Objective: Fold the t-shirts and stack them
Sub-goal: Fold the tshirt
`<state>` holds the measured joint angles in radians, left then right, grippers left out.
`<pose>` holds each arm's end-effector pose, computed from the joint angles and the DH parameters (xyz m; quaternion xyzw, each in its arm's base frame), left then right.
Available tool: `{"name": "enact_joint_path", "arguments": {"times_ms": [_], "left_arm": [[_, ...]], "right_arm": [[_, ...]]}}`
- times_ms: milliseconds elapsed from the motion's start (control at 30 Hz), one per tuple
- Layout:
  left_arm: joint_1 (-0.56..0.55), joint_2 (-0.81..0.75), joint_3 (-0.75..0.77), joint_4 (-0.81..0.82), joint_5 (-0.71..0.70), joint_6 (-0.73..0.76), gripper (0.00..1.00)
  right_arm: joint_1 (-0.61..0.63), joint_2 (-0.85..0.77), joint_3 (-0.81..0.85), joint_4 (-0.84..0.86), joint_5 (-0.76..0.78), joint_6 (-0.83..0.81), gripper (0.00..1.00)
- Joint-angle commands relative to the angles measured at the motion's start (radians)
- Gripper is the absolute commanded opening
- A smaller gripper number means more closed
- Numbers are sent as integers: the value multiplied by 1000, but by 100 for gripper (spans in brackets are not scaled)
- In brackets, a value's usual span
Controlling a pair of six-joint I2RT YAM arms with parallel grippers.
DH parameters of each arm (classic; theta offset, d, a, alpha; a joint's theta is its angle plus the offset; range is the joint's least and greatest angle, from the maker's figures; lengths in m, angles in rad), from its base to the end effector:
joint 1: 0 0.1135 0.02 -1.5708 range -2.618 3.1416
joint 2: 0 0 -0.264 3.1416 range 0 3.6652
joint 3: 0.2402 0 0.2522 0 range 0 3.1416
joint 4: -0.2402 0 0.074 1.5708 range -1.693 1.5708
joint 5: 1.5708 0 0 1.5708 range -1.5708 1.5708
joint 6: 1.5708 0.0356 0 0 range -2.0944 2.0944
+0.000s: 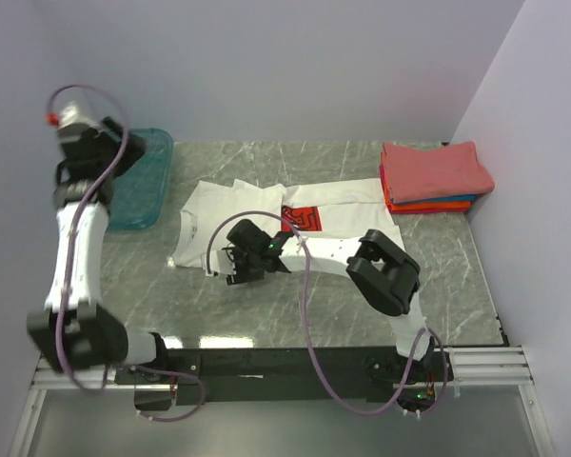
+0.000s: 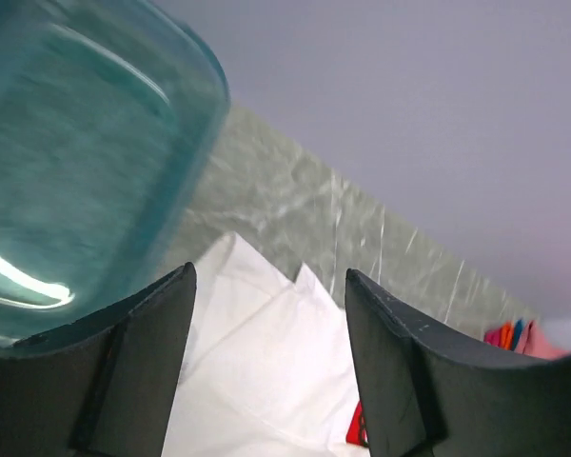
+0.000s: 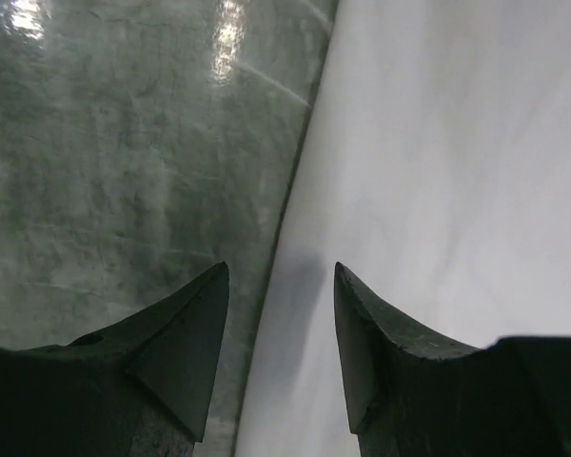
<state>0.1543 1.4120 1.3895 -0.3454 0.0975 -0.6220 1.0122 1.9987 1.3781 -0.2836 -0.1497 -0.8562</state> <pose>0.3233 0.0468 0.3893 -0.2862 0.7727 -0.1701 0.5405 0.2241 0.3685 0.1742 -0.7723 0.5405 0.0959 0.3197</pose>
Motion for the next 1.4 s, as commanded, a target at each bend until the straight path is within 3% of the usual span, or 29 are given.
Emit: {"name": "enact_joint_path", "arguments": {"times_ms": [0,167,400,600,733,767,800,833,900,967,1033,1133,1267,1367], "left_arm": [[94,-157,-173,63,93,10,69],[128,-330,-349,-13,104,77,69],[129,-482,-417,-59,68,104,70],[129,-490,-412,-69,65,113,70],[129,-492,-415,-69,68,116,70],[129,-492,-414,-73,68,119,70],[129,-493,-412,-73,68,119,70],[129,-495,-417,-73,71,120,70],[129,-492,-420,-67,90,116,71],[129,-484,-438,-60,129,105,76],[129,-456,-454,-50,163,99,77],[129,-417,-466,-52,209,84,76],[131,-427,-484,-41,248,88,76],[131,-443,-494,-55,240,108,76]], "right_arm": [[-1,47,65,8,56,58,55],[22,127,145,-3,125,98,49],[42,201,246,-62,119,164,12],[69,297,452,-133,88,251,0],[71,408,680,-212,88,327,0],[71,423,749,-227,87,338,5],[69,436,766,-250,87,347,23],[65,430,766,-258,81,344,30],[54,341,676,-258,65,320,40],[20,248,522,-262,4,287,44],[-41,91,410,-290,-115,223,53],[-112,-70,219,-359,-175,149,55],[-227,-251,-160,-290,-85,100,55],[-326,-366,-337,-269,-36,71,55]]}}
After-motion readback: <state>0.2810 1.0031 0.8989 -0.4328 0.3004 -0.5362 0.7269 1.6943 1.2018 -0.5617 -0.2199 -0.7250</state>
